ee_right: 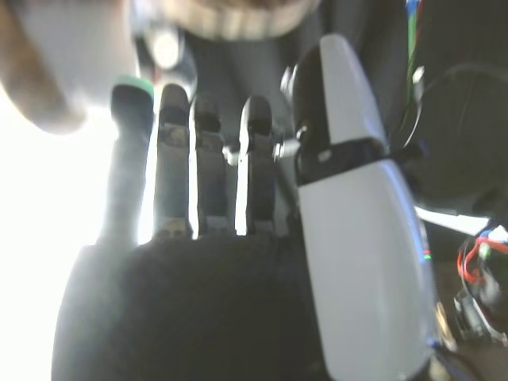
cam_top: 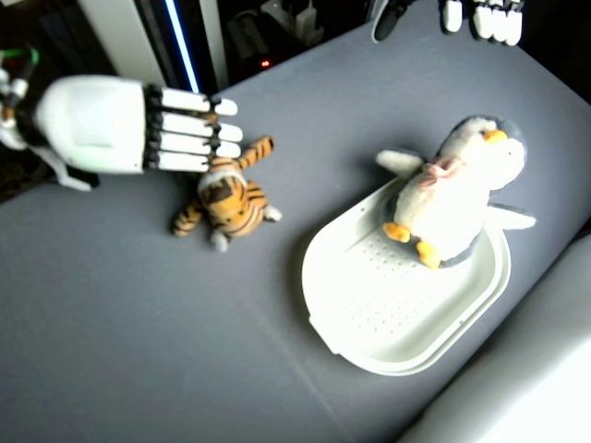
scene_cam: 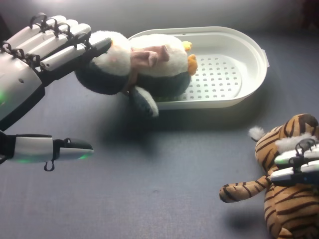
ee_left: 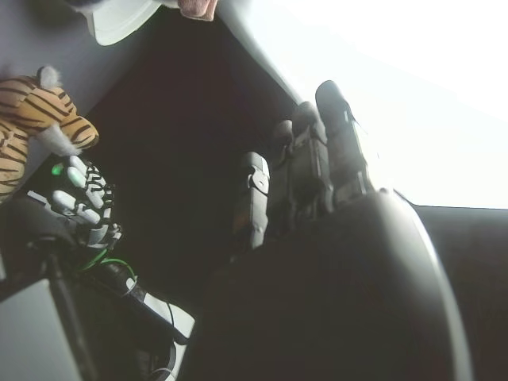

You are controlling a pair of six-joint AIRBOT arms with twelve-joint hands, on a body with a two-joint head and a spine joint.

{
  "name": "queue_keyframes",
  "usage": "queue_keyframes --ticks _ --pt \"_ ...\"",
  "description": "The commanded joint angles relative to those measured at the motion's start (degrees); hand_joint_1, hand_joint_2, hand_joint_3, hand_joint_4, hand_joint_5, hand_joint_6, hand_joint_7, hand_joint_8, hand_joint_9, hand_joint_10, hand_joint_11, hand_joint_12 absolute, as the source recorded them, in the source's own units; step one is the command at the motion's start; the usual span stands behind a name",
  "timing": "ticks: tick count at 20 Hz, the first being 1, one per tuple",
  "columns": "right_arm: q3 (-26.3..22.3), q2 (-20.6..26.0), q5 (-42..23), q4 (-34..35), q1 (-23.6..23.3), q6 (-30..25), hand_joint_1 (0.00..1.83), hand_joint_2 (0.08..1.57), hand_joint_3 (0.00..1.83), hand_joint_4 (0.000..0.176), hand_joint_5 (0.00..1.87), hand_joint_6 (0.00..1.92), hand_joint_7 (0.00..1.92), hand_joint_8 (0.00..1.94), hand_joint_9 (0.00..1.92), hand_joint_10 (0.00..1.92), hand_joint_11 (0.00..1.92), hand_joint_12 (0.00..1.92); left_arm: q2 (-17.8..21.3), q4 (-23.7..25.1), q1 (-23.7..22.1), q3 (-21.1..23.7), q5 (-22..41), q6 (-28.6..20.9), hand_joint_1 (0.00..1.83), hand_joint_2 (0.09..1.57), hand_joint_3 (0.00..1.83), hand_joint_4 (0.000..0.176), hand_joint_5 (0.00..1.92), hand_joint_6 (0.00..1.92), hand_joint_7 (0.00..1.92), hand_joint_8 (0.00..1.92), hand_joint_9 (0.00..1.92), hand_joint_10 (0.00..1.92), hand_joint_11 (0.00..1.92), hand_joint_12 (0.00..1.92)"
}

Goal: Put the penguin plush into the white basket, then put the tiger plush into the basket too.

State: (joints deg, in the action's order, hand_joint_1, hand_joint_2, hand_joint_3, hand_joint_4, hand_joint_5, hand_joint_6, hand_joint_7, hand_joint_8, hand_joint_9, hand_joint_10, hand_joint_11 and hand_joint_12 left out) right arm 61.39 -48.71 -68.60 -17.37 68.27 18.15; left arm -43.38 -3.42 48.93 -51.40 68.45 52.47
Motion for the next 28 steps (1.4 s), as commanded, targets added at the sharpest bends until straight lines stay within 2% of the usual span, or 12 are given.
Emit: queue_keyframes --ticks 1,6,7,8,9,10,12,17,21,23,26,28 --pt "0.32 -0.25 -4.24 1.54 -0.86 -0.42 1.00 1.23 0.00 0.131 0.39 0.00 0.33 0.00 0.41 0.00 0.43 0.01 -0.03 -0.13 -0.21 0.05 7.43 -0.01 0.80 0.82 0.00 0.125 0.12 0.00 0.13 0.00 0.08 0.00 0.00 0.22" --pt "3.49 -4.04 4.12 -1.67 -5.72 -0.43 1.25 1.19 0.00 0.089 0.46 0.00 0.39 0.00 0.66 0.03 0.54 0.05 -0.46 -0.51 0.30 0.05 7.47 -0.01 0.80 0.82 0.00 0.131 0.14 0.00 0.13 0.00 0.09 0.00 0.00 0.25" --pt "4.15 -4.90 5.76 -2.45 -6.67 -0.43 1.53 1.19 0.00 0.017 0.61 0.01 0.57 0.03 0.67 1.18 0.68 0.21 -0.54 -0.53 0.36 0.03 7.51 -0.01 0.83 0.82 0.00 0.116 0.16 0.01 0.14 0.00 0.10 0.00 0.00 0.27" --pt "4.70 -5.57 7.02 -2.76 -7.31 -0.42 1.46 1.25 0.04 0.000 0.73 0.03 0.58 1.31 0.58 1.53 0.77 0.44 -0.55 -0.53 0.36 0.01 7.55 -0.01 0.83 0.82 0.00 0.119 0.16 0.00 0.14 0.00 0.08 0.00 0.00 0.23" --pt "5.36 -6.21 7.88 -2.62 -7.77 -0.42 1.47 1.28 0.00 0.000 0.61 1.12 0.45 1.63 0.59 1.72 0.65 1.40 -0.58 -0.53 0.36 -0.03 7.68 -0.01 0.82 0.81 0.00 0.122 0.16 0.00 0.13 0.00 0.08 0.00 0.00 0.25" --pt "5.95 -6.61 8.48 -2.32 -8.10 -0.42 1.31 1.35 0.00 0.000 0.57 1.36 0.41 1.77 0.56 1.86 0.54 1.58 -0.60 -0.57 0.36 -0.04 7.86 -0.01 0.83 0.81 0.00 0.119 0.16 0.00 0.13 0.00 0.09 0.00 0.00 0.25" --pt "6.57 -6.90 8.49 -1.16 -8.47 -0.42 1.07 1.39 0.00 0.000 0.53 1.53 0.50 1.88 0.44 1.89 0.64 1.89 -0.65 -0.62 0.40 -0.03 7.94 -0.01 0.83 0.82 0.00 0.116 0.17 0.00 0.13 0.00 0.08 0.00 0.00 0.22" --pt "4.92 -4.68 -4.28 3.68 -10.57 0.66 1.07 1.37 0.00 0.014 0.58 1.61 0.56 1.74 0.64 1.92 0.83 1.92 -0.61 -1.12 1.35 0.01 8.80 4.10 0.78 0.84 0.01 0.127 0.16 0.00 0.12 0.00 0.09 0.01 0.00 0.24" --pt "4.46 -2.84 -12.64 9.57 -13.13 5.99 1.19 1.25 0.00 0.000 0.82 1.08 0.68 1.66 0.57 1.65 0.61 1.72 -0.90 -1.30 1.57 -0.02 8.88 4.10 0.72 0.86 0.00 0.133 0.15 0.00 0.12 0.00 0.08 0.00 0.00 0.25" --pt "6.25 -4.10 -12.91 12.03 -16.69 8.31 1.16 1.16 0.00 0.000 0.90 1.05 0.74 1.55 0.66 1.73 0.69 1.89 -0.95 -1.33 1.63 -0.03 8.85 4.10 0.74 0.85 0.00 0.118 0.15 0.00 0.12 0.00 0.08 0.00 0.00 0.24" --pt "10.87 -8.09 -8.12 13.66 -24.08 10.54 1.13 1.20 0.00 0.000 0.82 1.26 0.70 1.76 0.78 1.90 0.92 1.92 -1.28 -1.43 1.62 -0.32 8.65 4.10 0.79 0.85 0.00 0.107 0.15 0.00 0.10 0.00 0.05 0.00 0.00 0.11" --pt "14.92 -11.57 -1.18 13.26 -29.60 11.00 1.31 1.20 0.00 0.000 0.79 1.21 0.79 1.43 0.83 1.43 0.77 1.64 -1.36 -1.44 1.63 -0.52 8.48 4.10 0.87 0.83 0.00 0.094 0.15 0.00 0.10 0.00 0.04 0.00 0.00 0.07"
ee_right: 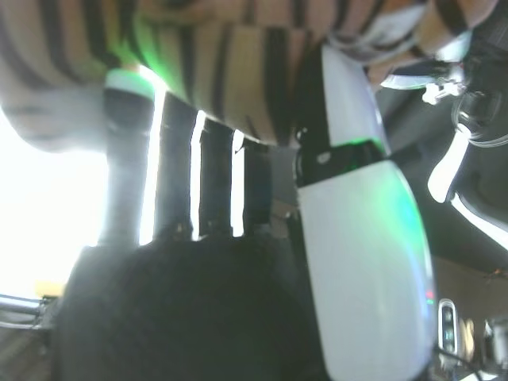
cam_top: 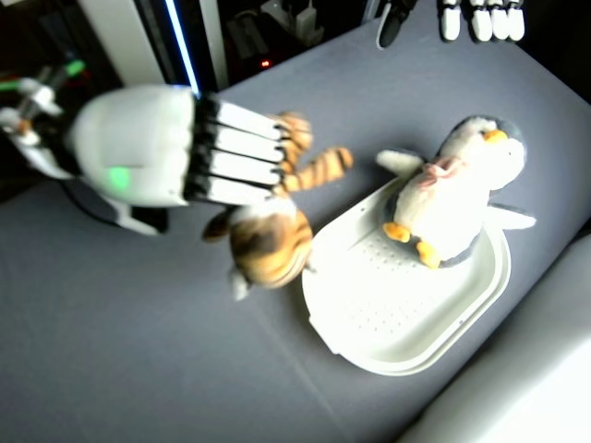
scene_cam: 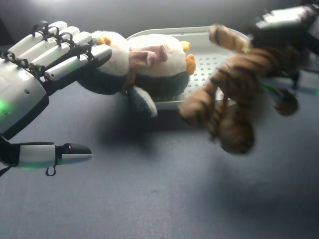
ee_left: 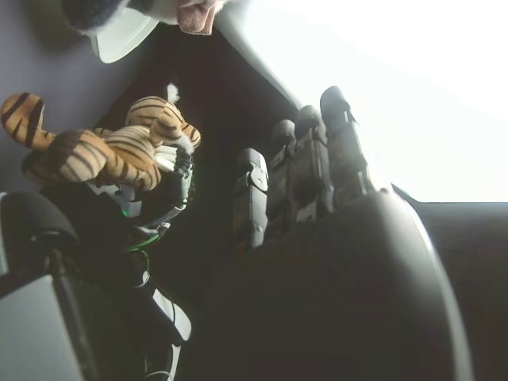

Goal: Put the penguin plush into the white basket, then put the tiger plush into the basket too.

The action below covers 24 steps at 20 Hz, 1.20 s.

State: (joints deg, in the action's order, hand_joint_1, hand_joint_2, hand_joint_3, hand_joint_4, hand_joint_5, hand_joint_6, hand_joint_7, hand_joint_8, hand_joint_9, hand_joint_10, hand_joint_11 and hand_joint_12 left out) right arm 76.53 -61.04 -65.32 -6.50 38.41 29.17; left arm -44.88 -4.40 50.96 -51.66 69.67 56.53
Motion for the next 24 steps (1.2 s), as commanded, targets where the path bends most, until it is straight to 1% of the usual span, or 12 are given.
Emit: queue_keyframes --ticks 1,4,5,6,7,8,9,10,13,15,19,24 --pt "2.44 -1.37 0.53 1.45 -2.91 -0.02 1.35 1.17 0.00 0.000 0.88 1.04 0.81 1.35 0.83 1.41 0.74 1.58 0.02 -0.42 -0.40 -0.41 7.06 0.04 0.92 0.81 0.00 0.094 0.16 0.00 0.11 0.01 0.05 0.01 0.01 0.08" --pt "8.33 -5.82 12.46 -2.56 -9.65 -0.03 1.25 1.19 0.00 0.000 0.96 0.93 0.72 1.52 0.73 1.54 0.69 1.74 -0.48 -0.23 -0.49 -0.86 6.65 0.04 0.95 0.81 0.01 0.096 0.17 0.00 0.12 0.00 0.07 0.00 0.00 0.15" --pt "8.96 -6.10 14.15 -3.26 -10.16 -0.03 1.33 1.19 0.00 0.000 0.92 0.99 0.75 1.39 0.75 1.50 0.60 1.72 -0.63 -0.12 -0.54 -0.92 6.55 0.04 0.93 0.81 0.01 0.097 0.17 0.00 0.12 0.00 0.07 0.00 0.00 0.13" --pt "9.17 -6.10 15.25 -3.54 -10.22 -0.03 1.30 1.10 0.00 0.000 0.68 0.56 0.63 0.73 0.61 0.88 0.40 1.29 -0.75 0.02 -0.69 -0.94 6.43 0.04 0.91 0.82 0.00 0.108 0.18 0.00 0.13 0.00 0.07 0.00 0.00 0.12" --pt "9.17 -6.10 15.88 -3.58 -10.22 0.02 1.04 1.06 0.00 0.071 0.36 0.16 0.43 0.22 0.38 0.32 0.27 1.06 -0.80 0.07 -0.71 -0.93 6.43 0.04 0.91 0.82 0.00 0.111 0.17 0.00 0.12 0.00 0.06 0.00 0.00 0.09" --pt "9.04 -6.10 16.26 -3.58 -10.22 0.04 0.93 1.03 0.00 0.134 0.16 0.04 0.28 0.06 0.21 0.11 0.05 0.47 -0.83 0.07 -0.68 -0.92 6.47 0.04 0.88 0.83 0.00 0.115 0.17 0.00 0.12 0.00 0.06 0.00 0.00 0.04" --pt "8.82 -6.10 16.31 -3.56 -10.22 0.04 0.86 0.98 0.00 0.168 0.03 0.01 0.06 0.01 0.04 0.02 0.01 0.09 -0.82 0.06 -0.60 -0.90 6.48 0.04 0.84 0.84 0.01 0.135 0.16 0.00 0.12 0.00 0.06 0.00 0.01 0.03" --pt "8.20 -6.10 16.29 -3.51 -10.22 0.04 0.84 0.96 0.00 0.174 0.01 0.00 0.01 0.00 0.01 0.00 0.00 0.02 -0.77 0.02 -0.41 -0.84 6.53 -1.54 0.84 0.84 0.01 0.137 0.16 0.00 0.12 0.00 0.07 0.01 0.02 0.04" --pt "5.87 -5.16 13.86 -2.99 -8.88 0.04 0.75 0.98 0.00 0.176 0.00 0.00 0.00 0.00 0.00 0.00 0.00 0.00 -0.59 -0.82 0.20 -0.67 7.55 -1.54 0.83 0.85 0.01 0.121 0.16 0.00 0.13 0.00 0.07 0.00 0.01 0.04" --pt "1.65 -2.27 4.08 1.68 -2.97 -0.13 0.72 1.00 0.01 0.176 0.00 0.00 0.00 0.00 0.00 0.00 0.00 0.00 -0.55 -1.84 1.28 -0.55 9.55 -2.00 0.92 0.91 0.01 0.114 0.08 0.00 0.05 0.00 0.03 0.00 0.00 0.14" --pt "-4.49 0.75 -17.09 10.09 10.12 -4.64 0.75 1.11 0.01 0.176 0.00 0.00 0.00 0.00 0.00 0.00 0.00 0.00 -0.64 -4.12 4.95 0.28 15.94 -2.00 0.83 0.93 0.00 0.163 0.03 0.00 0.00 0.00 0.00 0.00 0.00 0.01" --pt "-7.69 1.84 -32.84 15.52 19.18 -10.04 0.71 1.07 0.00 0.146 0.03 0.00 0.09 0.01 0.03 0.00 0.03 0.01 -0.96 -6.63 8.75 1.36 24.69 -2.00 0.72 0.96 0.01 0.175 0.00 0.00 0.00 0.00 0.00 0.00 0.00 0.00"
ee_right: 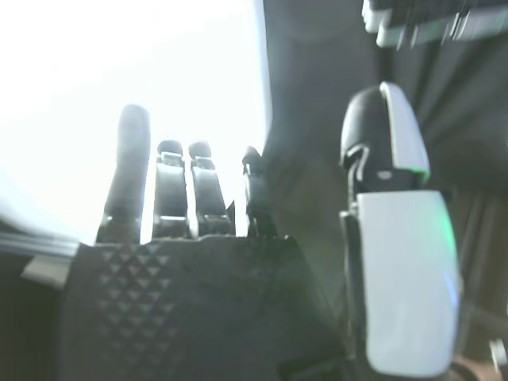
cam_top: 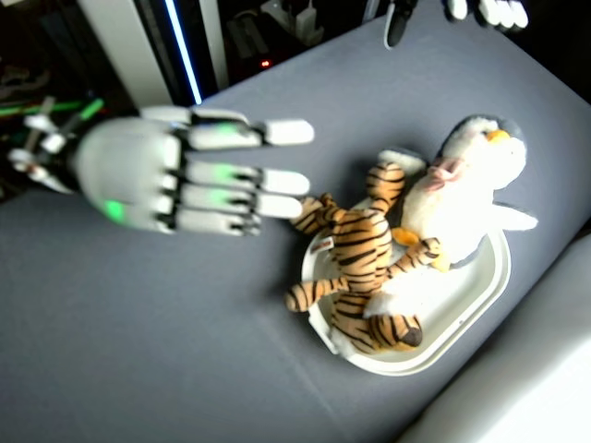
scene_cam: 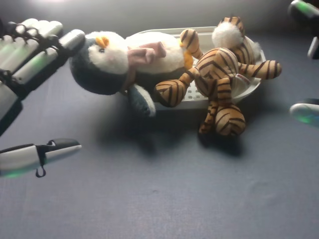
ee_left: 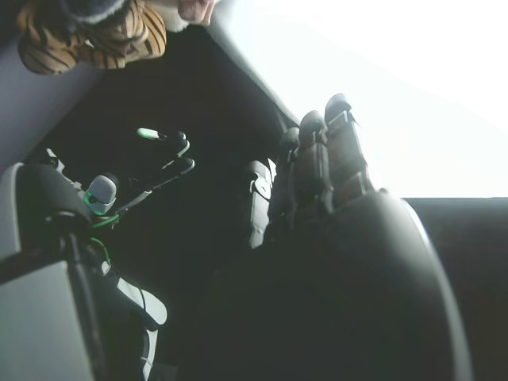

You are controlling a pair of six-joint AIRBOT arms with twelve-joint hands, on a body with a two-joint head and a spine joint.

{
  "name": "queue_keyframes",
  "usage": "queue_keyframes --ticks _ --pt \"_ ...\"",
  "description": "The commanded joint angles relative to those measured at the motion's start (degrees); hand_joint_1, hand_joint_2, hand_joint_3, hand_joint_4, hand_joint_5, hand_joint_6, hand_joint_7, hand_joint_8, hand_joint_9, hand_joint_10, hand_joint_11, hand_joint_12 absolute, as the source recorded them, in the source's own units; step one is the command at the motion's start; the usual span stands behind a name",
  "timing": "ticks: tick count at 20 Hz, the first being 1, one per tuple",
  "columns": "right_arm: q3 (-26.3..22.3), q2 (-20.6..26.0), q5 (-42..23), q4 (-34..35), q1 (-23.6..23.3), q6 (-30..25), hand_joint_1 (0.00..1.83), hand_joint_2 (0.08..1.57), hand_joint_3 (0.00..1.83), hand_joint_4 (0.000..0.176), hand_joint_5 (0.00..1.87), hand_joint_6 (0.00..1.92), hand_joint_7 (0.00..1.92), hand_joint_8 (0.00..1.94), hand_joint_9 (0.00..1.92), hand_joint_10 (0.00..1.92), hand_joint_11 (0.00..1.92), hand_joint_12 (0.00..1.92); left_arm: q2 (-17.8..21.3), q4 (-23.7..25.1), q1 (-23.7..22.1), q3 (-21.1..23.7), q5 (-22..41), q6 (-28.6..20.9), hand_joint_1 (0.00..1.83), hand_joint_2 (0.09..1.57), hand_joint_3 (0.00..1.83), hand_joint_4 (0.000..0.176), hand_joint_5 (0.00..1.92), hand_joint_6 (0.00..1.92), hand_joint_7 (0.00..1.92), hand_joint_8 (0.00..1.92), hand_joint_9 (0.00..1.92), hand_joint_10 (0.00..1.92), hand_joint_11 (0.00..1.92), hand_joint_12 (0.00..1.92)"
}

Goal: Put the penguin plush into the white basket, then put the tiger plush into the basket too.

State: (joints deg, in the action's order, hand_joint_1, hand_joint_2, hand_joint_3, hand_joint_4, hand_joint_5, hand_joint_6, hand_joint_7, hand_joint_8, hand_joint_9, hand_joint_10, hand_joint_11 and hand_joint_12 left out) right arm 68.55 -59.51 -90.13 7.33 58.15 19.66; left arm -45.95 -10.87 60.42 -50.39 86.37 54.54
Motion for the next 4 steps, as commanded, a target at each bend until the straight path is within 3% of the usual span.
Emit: queue_keyframes --ticks 1,2,3,4 --pt "-0.19 0.61 -9.57 1.89 0.23 -0.53 0.70 1.11 0.01 0.141 0.03 0.00 0.10 0.01 0.06 0.01 0.05 0.02 0.07 -0.67 0.00 0.31 9.79 -0.01 0.70 0.96 0.00 0.176 0.00 0.00 0.00 0.00 0.00 0.00 0.02 0.01" --pt "-0.58 0.81 -10.85 1.89 0.72 -0.53 0.66 1.12 0.01 0.123 0.04 0.00 0.18 0.01 0.16 0.01 0.14 0.05 -0.03 -1.12 0.53 0.48 11.35 -0.01 0.65 0.95 0.00 0.126 0.00 0.00 0.06 0.01 0.06 0.00 0.00 0.32" --pt "-1.21 1.06 -10.86 1.48 0.79 -0.53 0.62 1.13 0.00 0.106 0.05 0.00 0.24 0.01 0.24 0.01 0.21 0.07 -0.14 -1.45 1.03 0.50 12.61 -0.01 0.61 0.94 0.00 0.101 0.00 0.00 0.11 0.00 0.11 0.01 0.00 0.61" --pt "-1.71 1.07 -10.86 0.53 0.77 -0.49 0.70 1.15 0.00 0.125 0.10 0.00 0.33 0.01 0.33 0.01 0.25 0.08 -0.34 -1.58 1.05 0.33 12.65 -0.01 0.56 0.97 0.01 0.072 0.06 0.01 0.19 0.01 0.20 0.02 0.00 0.86"
